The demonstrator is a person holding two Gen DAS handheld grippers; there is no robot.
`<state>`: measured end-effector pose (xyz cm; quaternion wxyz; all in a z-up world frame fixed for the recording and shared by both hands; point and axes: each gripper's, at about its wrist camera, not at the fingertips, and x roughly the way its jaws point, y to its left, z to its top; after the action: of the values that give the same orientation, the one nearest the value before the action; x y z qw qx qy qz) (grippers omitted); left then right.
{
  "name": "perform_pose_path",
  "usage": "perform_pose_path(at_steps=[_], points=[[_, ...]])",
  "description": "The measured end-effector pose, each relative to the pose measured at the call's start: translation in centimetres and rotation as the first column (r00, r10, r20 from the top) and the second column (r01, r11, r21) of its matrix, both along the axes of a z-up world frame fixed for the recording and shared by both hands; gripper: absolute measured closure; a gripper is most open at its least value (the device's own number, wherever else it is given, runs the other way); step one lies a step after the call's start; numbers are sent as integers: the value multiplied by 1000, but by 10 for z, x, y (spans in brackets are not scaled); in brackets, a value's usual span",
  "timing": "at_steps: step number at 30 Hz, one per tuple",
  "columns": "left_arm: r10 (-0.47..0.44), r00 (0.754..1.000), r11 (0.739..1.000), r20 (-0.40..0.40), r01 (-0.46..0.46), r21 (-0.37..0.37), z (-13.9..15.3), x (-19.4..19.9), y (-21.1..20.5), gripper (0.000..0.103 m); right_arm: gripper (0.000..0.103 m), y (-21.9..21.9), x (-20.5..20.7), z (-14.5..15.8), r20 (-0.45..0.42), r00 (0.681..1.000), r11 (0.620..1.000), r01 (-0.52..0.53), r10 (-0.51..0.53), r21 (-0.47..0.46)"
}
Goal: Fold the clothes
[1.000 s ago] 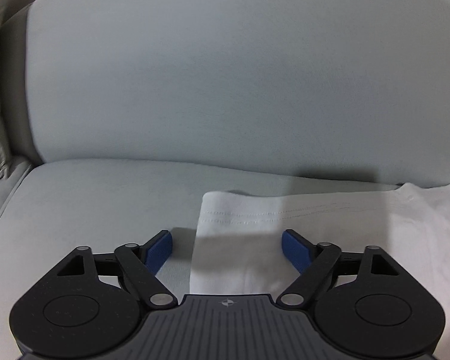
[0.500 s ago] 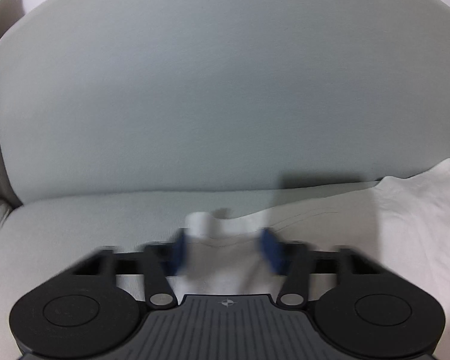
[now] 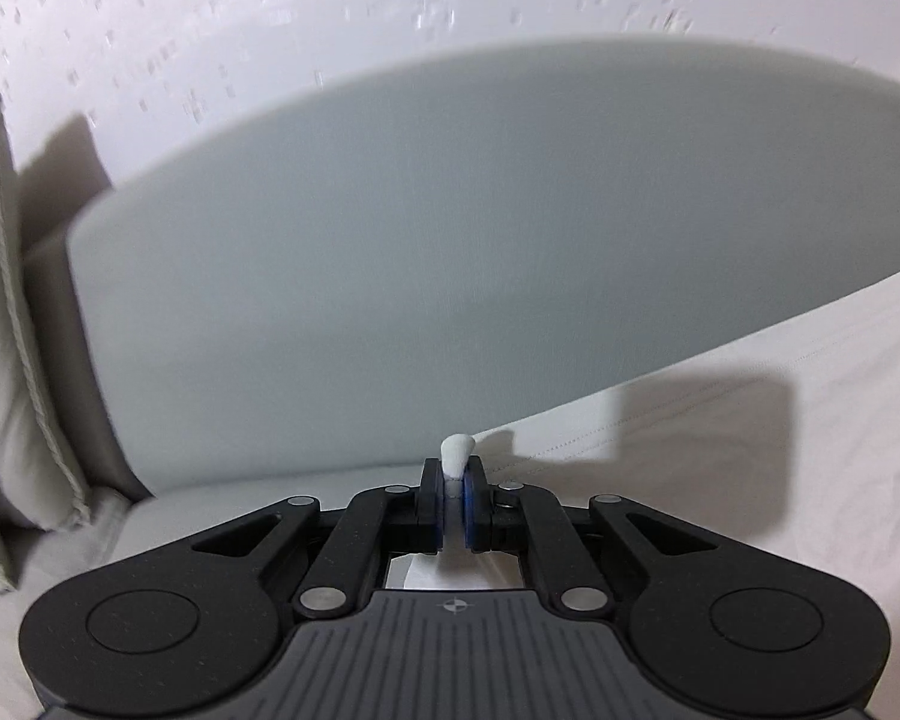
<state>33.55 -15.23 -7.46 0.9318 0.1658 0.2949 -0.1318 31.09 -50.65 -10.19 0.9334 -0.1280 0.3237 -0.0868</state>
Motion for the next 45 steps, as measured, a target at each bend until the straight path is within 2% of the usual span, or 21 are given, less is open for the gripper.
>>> perform_pose_path(at_steps=[6,10,14,18,20,23,28,33,36,37,39,40,42,44,45], points=[[7,999,1000,42,-8,12,39,-70,10,98,101,13,-63,37,38,999,1000,5,-6,17],[42,998,999,36,-41,-7,56,-143,24,98,101,22,-122,52,40,999,1000,7,-9,29],[66,998,998,11,-66,-10,50,-190,27,98,101,38,-187,61,17,1000,999,11,-12,53],[66,998,998,-17,-65,25,45,-246,11,98,101,60,-242,60,-25,1000,998,0,2,63],[68,997,997,-31,-67,46,28,-256,17,98,101,70,-279,51,-49,999,998,1,2,66],[97,993,994,-66,-95,46,17,-271,24,98,101,82,-312,39,-72,997,997,15,-9,75],[112,989,994,-98,-112,6,21,-311,32,98,101,89,-359,24,-79,996,994,53,-45,93],[104,991,992,-86,-110,-69,39,-332,47,98,101,86,-392,39,-13,997,989,80,-79,121],[93,989,989,-113,-105,-106,47,-333,56,97,101,77,-393,50,14,996,987,85,-88,137],[86,988,990,-131,-100,-103,47,-333,58,96,101,74,-395,53,13,996,985,90,-93,146],[59,971,998,-230,-60,5,33,-327,54,92,100,68,-395,49,-41,995,981,96,-90,168],[56,960,998,-274,-45,46,26,-328,52,87,99,65,-396,47,-70,994,979,99,-88,179],[64,937,991,-343,-19,133,10,-331,54,85,89,66,-397,37,-125,990,980,92,-71,174],[55,932,989,-358,-1,150,7,-337,59,67,76,70,-402,20,-239,970,988,68,-32,142],[45,929,988,-368,12,154,7,-341,61,57,72,72,-406,17,-254,967,989,56,-19,138]])
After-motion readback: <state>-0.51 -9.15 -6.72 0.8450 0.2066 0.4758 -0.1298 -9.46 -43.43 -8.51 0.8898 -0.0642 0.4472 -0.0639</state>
